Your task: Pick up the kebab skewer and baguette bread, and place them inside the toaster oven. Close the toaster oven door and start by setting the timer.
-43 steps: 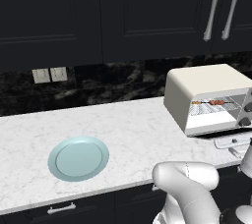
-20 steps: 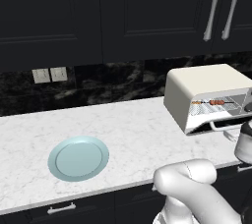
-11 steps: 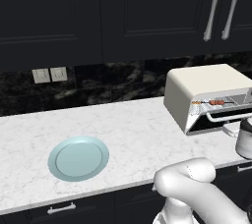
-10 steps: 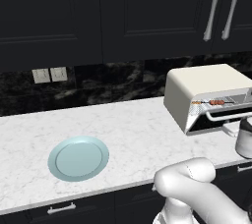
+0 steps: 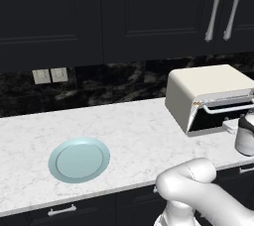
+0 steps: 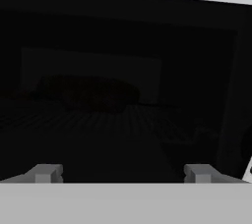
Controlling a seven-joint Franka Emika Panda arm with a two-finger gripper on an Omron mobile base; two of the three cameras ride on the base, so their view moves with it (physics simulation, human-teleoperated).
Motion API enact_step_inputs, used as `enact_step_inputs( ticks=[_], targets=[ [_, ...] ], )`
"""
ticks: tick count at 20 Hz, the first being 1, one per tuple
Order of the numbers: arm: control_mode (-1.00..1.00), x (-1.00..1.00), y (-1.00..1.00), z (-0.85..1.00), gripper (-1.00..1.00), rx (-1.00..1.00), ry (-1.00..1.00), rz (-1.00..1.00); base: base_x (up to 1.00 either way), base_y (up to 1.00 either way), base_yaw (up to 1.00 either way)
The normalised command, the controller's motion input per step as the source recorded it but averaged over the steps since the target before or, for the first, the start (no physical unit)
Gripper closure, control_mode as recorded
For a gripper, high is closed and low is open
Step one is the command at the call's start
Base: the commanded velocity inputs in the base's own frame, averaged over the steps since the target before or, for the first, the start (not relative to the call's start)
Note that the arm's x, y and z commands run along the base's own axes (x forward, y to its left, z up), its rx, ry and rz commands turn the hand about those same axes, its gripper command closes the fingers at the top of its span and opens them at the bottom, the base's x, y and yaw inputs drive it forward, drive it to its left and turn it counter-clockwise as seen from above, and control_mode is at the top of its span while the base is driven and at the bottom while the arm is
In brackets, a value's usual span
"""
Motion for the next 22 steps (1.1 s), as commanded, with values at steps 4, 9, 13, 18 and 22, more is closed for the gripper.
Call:
enact_step_inputs(
  ticks=[4,9,13,18,22],
  targets=[
    [-1.0,0.32,0.04,0.0,-1.0,0.0,0.0,0.0,0.0,0.0,0.0],
    [-1.0,0.21,0.03,0.0,-1.0,0.0,0.0,0.0,0.0,0.0,0.0],
    [-1.0,0.19,0.06,0.0,-1.0,0.0,0.0,0.0,0.0,0.0,0.0],
    [-1.0,0.25,0.15,0.0,-1.0,0.0,0.0,0.0,0.0,0.0,0.0],
    [-1.0,0.13,0.04,0.0,-1.0,0.0,0.0,0.0,0.0,0.0,0.0]
  ],
)
